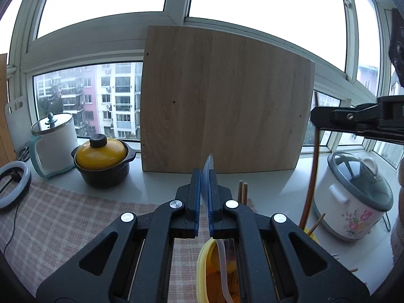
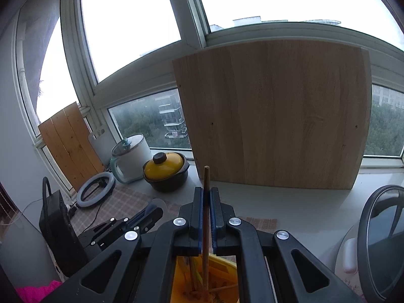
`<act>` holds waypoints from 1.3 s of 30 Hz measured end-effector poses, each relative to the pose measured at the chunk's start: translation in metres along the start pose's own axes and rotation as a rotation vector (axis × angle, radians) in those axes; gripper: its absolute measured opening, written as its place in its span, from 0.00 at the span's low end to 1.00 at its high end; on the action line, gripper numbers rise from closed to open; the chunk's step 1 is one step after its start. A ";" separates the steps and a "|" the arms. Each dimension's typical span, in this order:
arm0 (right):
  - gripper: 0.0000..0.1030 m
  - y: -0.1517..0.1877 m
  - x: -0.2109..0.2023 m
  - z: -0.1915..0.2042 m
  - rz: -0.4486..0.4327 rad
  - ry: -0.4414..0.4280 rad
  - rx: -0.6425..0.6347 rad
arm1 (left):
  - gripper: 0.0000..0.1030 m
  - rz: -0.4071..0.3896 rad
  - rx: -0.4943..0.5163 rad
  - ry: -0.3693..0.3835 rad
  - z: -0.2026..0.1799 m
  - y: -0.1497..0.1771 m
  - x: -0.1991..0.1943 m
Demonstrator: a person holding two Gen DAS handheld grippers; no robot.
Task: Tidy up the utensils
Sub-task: 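Lower the clear spoon into the container and open the left tool while the right tool releases the chopstick, then withdraw both open tools up and away from the yellow container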
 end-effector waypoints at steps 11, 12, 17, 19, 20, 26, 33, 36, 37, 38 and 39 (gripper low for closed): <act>0.02 0.020 0.012 -0.002 0.055 -0.021 0.013 | 0.02 0.055 -0.006 0.043 -0.003 0.010 -0.007; 0.02 0.023 0.013 -0.003 0.062 -0.020 0.016 | 0.02 0.062 -0.011 0.049 -0.003 0.011 -0.007; 0.02 0.031 0.015 -0.007 0.083 -0.011 0.038 | 0.02 0.085 -0.041 0.074 0.001 0.012 -0.012; 0.02 0.034 0.014 -0.010 0.087 -0.004 0.049 | 0.02 0.096 -0.051 0.085 0.002 0.012 -0.014; 0.02 0.036 0.014 -0.011 0.090 -0.003 0.056 | 0.02 0.100 -0.055 0.091 0.003 0.012 -0.016; 0.03 0.045 0.010 -0.017 0.102 -0.004 0.087 | 0.06 0.122 -0.059 0.109 0.004 0.013 -0.024; 0.29 0.051 -0.003 -0.016 0.095 0.013 0.089 | 0.26 0.115 -0.064 0.124 0.006 0.011 -0.041; 0.29 0.052 -0.009 -0.012 0.090 0.020 0.089 | 0.26 0.112 -0.056 0.124 0.007 0.011 -0.049; 0.29 0.052 -0.011 -0.010 0.088 0.022 0.089 | 0.26 0.111 -0.054 0.124 0.008 0.010 -0.051; 0.29 0.053 -0.013 -0.009 0.086 0.023 0.087 | 0.26 0.110 -0.054 0.125 0.009 0.010 -0.054; 0.29 0.053 -0.017 -0.006 0.083 0.026 0.084 | 0.26 0.110 -0.055 0.125 0.010 0.010 -0.057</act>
Point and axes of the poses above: each gripper's, at about its wrist camera, not at the fingertips, and x roughly the way its jaws point, z to its left, y to its underside, the point moved 2 cm from there along x, roughly the way its jaws point, and after that the axes turned 1 degree about -z, right-handed, at the moved point
